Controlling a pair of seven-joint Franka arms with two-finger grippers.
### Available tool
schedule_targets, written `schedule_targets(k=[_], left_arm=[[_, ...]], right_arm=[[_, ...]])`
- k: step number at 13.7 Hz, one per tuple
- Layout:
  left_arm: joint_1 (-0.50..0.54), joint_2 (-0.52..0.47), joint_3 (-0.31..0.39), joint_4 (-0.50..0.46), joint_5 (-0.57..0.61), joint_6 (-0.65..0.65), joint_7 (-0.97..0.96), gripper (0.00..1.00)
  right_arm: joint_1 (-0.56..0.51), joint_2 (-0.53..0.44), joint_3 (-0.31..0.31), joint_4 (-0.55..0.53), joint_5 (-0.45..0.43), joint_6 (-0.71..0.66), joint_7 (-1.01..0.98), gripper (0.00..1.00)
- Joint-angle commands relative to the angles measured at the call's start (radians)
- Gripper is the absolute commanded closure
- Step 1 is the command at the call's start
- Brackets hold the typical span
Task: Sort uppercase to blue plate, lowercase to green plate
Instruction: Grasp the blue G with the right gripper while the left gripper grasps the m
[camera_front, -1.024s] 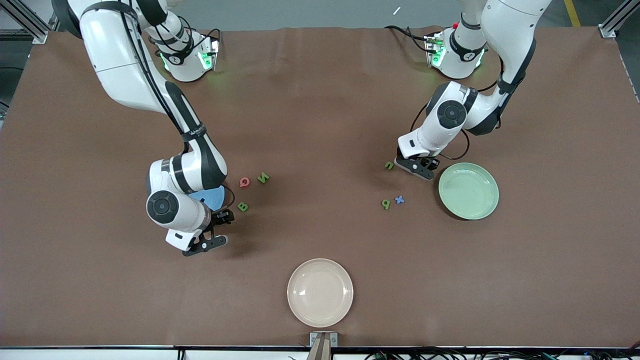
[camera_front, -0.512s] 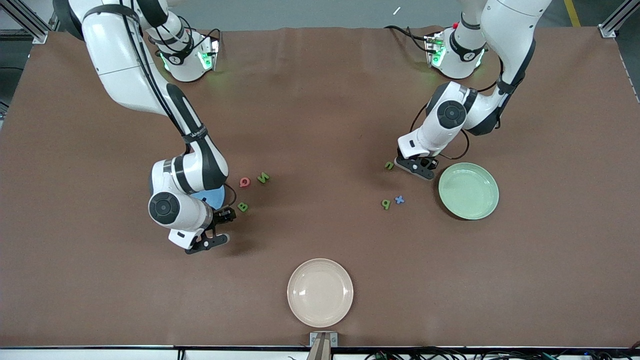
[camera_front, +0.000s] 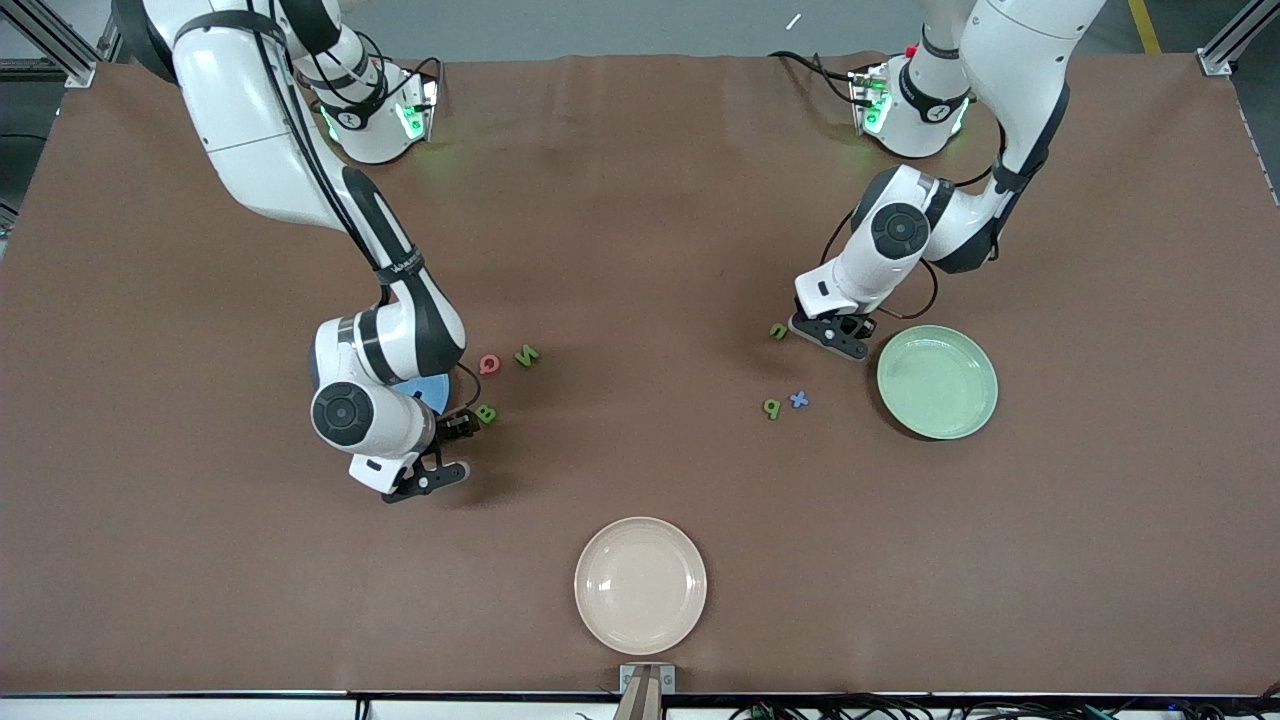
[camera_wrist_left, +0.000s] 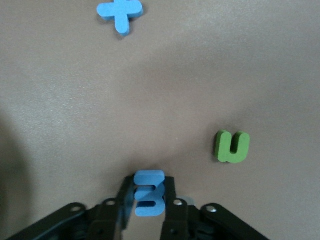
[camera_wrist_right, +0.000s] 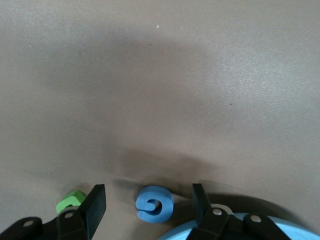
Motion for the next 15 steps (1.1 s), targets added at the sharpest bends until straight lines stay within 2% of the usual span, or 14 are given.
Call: schedule_targets(k=[1,2,5,9,11,15], left_arm=[[0.006,0.003,-0.003,-0.004,0.022,0.018,-0.024,0.92],[0.007,0.000,-0.002,-0.004,0.022,0.015,-0.024,0.99],[0.015,-0.037,-0.002,0.001,0.023,-0.008,-0.024,0.99],[0.051,-0.143,-0.003,0.062,0.025,-0.260,-0.006,0.99],[0.122,-0.158,-0.005,0.098,0.046,-0.316,0.045,0.99],[0.252,-0.137,-0.003,0.122,0.072,-0.316,0.169,0.99]], right_arm=[[0.008,-0.007,-0.006,-0.013,0.016,0.006,-0.028,0.22],[0.008,-0.007,-0.006,-0.013,0.015,0.006,-0.039,0.22],[0.007,-0.007,-0.006,-0.013,0.012,0.007,-0.088,0.25],[0.011,-0.007,-0.006,-0.013,-0.021,0.015,-0.117,0.25],[0.013,-0.007,-0.008,-0.013,-0.025,0.016,-0.133,0.25],[0.019,-0.007,-0.008,-0.034,-0.062,0.025,-0.134,0.28]])
